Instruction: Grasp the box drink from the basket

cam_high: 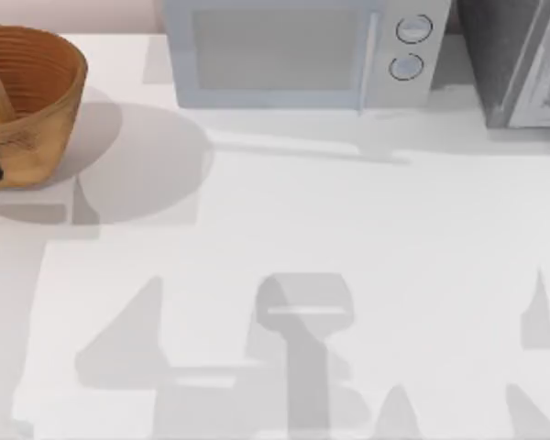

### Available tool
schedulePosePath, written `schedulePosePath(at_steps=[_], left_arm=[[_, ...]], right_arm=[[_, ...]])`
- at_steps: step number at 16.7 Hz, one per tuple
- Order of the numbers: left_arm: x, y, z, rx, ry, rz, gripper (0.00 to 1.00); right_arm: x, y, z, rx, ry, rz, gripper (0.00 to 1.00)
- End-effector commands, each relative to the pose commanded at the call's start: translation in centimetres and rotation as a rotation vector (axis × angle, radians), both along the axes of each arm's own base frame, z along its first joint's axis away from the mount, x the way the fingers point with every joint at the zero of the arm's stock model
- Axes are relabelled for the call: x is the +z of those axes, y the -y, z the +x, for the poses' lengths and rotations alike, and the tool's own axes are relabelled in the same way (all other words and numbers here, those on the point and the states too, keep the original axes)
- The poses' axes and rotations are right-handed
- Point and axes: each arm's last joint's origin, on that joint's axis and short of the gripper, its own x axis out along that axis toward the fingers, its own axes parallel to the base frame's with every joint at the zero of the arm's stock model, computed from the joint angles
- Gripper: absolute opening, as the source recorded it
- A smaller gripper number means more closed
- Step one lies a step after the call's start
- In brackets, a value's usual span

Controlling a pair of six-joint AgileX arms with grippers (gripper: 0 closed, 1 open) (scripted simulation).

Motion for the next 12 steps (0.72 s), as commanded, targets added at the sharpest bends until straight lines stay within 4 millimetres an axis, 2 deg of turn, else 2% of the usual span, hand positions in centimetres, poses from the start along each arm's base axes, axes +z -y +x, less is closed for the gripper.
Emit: schedulePosePath(at_steps=[3, 7, 12], left_arm=[[-0.9, -1.1, 4.2, -0.002, 0.006, 0.002, 1.0], [-3.9, -2.6, 8.9, -0.003, 0.001, 0.004, 1.0], [-8.0, -3.9, 12.1, -0.004, -0.008, 0.005, 1.0]], right_arm=[[0.0, 0.0, 0.0, 0.0, 0.0, 0.0, 1.0], [0.0, 0.0, 0.0, 0.0, 0.0, 0.0, 1.0], [0.0, 0.0, 0.0, 0.0, 0.0, 0.0, 1.0]])
